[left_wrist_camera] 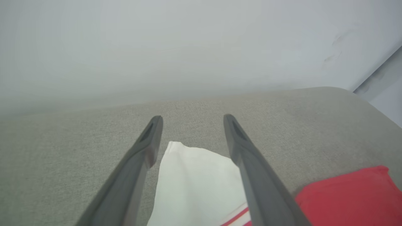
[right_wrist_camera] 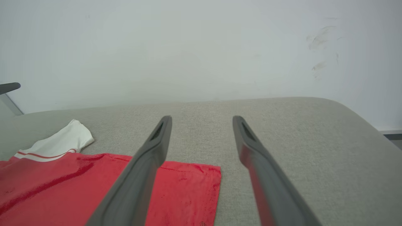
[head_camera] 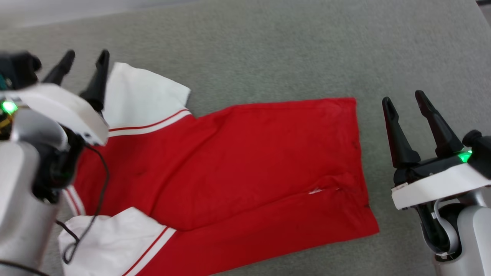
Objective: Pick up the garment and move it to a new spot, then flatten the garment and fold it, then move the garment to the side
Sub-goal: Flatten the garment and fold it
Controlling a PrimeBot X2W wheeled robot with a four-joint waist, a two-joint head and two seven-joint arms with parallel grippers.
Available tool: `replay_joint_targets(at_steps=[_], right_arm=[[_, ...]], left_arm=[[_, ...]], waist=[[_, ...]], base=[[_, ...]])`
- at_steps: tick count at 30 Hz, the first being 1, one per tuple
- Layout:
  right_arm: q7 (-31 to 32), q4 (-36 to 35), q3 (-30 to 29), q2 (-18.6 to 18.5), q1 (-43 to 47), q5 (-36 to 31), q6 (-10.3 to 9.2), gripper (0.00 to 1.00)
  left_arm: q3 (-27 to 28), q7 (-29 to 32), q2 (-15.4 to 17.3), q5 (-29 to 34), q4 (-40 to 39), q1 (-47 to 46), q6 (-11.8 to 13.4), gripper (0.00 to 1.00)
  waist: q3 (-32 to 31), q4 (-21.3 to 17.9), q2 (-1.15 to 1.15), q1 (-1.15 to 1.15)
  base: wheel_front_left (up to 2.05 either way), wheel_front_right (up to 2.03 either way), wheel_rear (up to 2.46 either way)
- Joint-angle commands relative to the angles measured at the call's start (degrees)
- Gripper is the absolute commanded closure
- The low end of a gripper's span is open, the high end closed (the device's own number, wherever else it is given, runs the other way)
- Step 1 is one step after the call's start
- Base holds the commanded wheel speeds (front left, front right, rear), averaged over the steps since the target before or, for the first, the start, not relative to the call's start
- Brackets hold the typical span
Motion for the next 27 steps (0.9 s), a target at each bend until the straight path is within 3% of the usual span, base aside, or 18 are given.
replay_joint_targets(at_steps=[1, 7, 13, 19, 26, 27], right_arm=[[-0.53, -0.03, 0.05, 0.64, -0.71, 0.16, -0.02, 0.00], [-1.56, 1.81, 0.84, 2.23, -1.27, 0.86, -0.01, 0.00], [-3.09, 3.51, 2.05, 3.30, -1.84, 1.79, -0.01, 0.00], [-4.16, 5.01, 2.98, 3.95, -2.15, 2.69, -0.01, 0.00], [-5.12, 6.98, 3.89, 4.04, -2.98, 4.08, -0.01, 0.00], [-5.23, 7.17, 3.90, 3.82, -3.16, 4.33, -0.01, 0.00]], left_arm=[[-0.06, 1.79, 0.79, -0.77, 1.29, -2.15, -0.95, 0.00], [-1.33, 16.87, 5.15, -5.09, 8.78, -11.16, -4.13, 0.00], [-3.34, 33.00, 9.80, -7.61, 13.99, -16.20, -3.41, 0.00], [-4.51, 40.45, 11.81, -8.69, 16.54, -17.09, -2.46, 0.00], [-7.30, 48.60, 10.94, -10.97, 18.67, -13.71, -1.25, 0.00], [-7.47, 49.29, 10.63, -11.46, 18.91, -13.42, -1.07, 0.51]], waist=[[3.03, -3.18, 0.00, -0.02], [4.89, -6.49, 0.00, -0.02], [6.45, -9.16, 0.00, -0.02], [7.75, -10.58, 0.00, -0.02], [8.90, -11.49, 0.00, -0.02], [9.01, -11.54, 0.00, -0.02]], base=[[0.00, 0.00, 0.00], [0.00, 0.00, 0.00], [0.00, 0.00, 0.00], [0.00, 0.00, 0.00], [0.00, 0.00, 0.00], [0.00, 0.00, 0.00]])
